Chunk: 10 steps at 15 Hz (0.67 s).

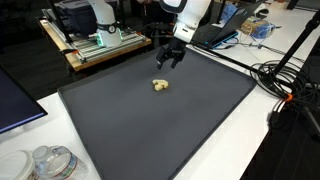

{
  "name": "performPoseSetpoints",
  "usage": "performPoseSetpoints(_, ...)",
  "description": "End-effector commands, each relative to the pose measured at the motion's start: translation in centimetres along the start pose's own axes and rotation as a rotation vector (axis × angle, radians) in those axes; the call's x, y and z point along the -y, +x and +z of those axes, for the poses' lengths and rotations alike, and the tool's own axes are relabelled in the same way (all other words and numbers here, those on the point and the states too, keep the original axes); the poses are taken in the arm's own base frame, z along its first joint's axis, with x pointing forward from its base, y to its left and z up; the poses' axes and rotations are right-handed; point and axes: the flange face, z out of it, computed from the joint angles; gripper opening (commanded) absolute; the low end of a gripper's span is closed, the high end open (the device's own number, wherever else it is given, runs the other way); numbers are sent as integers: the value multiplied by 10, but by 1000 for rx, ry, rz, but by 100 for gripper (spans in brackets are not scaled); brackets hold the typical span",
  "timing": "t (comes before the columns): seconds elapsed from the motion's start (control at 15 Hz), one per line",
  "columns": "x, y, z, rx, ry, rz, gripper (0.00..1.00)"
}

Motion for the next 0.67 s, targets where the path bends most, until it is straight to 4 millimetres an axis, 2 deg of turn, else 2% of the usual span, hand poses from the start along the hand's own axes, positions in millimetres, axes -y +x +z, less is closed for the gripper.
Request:
performPoseSetpoints(0.0, 8, 0, 7, 14, -128, 37, 100)
performPoseSetpoints(0.6, 40, 16, 37, -42, -247, -2, 100)
